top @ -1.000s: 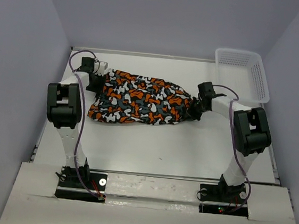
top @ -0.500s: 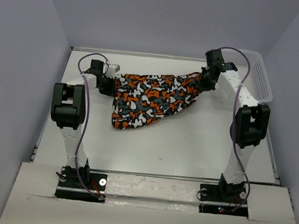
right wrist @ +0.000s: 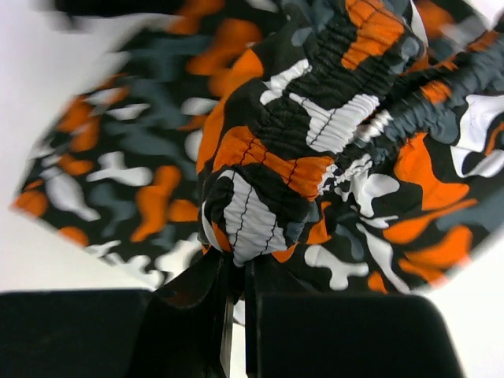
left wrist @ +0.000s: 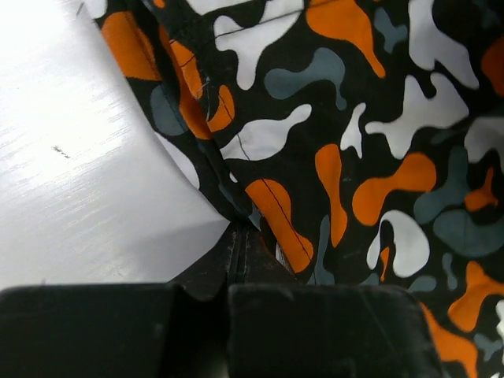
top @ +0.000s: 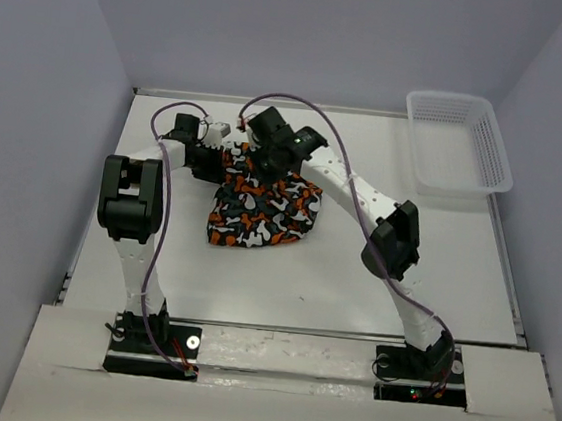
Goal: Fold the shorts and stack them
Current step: Fold the shorts at the center of the board, then smooth out the shorts at the center of the board.
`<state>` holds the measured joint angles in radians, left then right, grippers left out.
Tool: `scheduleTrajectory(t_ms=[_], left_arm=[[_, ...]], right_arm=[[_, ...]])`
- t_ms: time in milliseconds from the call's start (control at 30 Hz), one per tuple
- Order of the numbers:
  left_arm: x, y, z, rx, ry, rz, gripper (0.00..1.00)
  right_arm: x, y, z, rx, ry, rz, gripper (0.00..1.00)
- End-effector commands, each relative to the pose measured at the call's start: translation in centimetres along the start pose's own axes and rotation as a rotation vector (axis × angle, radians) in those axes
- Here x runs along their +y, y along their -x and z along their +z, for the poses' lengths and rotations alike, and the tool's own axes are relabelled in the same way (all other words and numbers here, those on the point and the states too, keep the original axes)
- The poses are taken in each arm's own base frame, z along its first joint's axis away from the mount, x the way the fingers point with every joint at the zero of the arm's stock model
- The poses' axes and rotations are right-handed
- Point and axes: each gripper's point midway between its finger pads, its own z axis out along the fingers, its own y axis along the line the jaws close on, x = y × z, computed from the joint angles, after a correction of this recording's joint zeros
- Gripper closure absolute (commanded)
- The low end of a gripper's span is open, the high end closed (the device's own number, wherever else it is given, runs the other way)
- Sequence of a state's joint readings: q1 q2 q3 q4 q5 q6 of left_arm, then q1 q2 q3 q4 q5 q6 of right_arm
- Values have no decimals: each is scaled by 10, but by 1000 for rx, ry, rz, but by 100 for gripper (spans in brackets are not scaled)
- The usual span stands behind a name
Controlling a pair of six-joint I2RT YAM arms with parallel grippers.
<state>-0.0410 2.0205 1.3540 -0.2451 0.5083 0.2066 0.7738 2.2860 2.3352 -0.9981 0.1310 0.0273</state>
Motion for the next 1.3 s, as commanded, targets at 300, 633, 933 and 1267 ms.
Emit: scheduleTrajectory(t_ms=[300, 633, 933, 1267], left_arm=[[0, -17, 6, 43, -17, -30, 100], [32, 16, -25, 11, 142, -1, 74], [63, 104, -117, -260, 351, 47, 26], [-49, 38, -94, -13, 41, 331, 23]], right_arm=[[121, 27, 42, -122, 418, -11, 99], [126, 50, 15, -201, 437, -9, 13], [107, 99, -81, -439, 422, 6, 0], [-61, 31, -31, -262, 121, 591, 7]])
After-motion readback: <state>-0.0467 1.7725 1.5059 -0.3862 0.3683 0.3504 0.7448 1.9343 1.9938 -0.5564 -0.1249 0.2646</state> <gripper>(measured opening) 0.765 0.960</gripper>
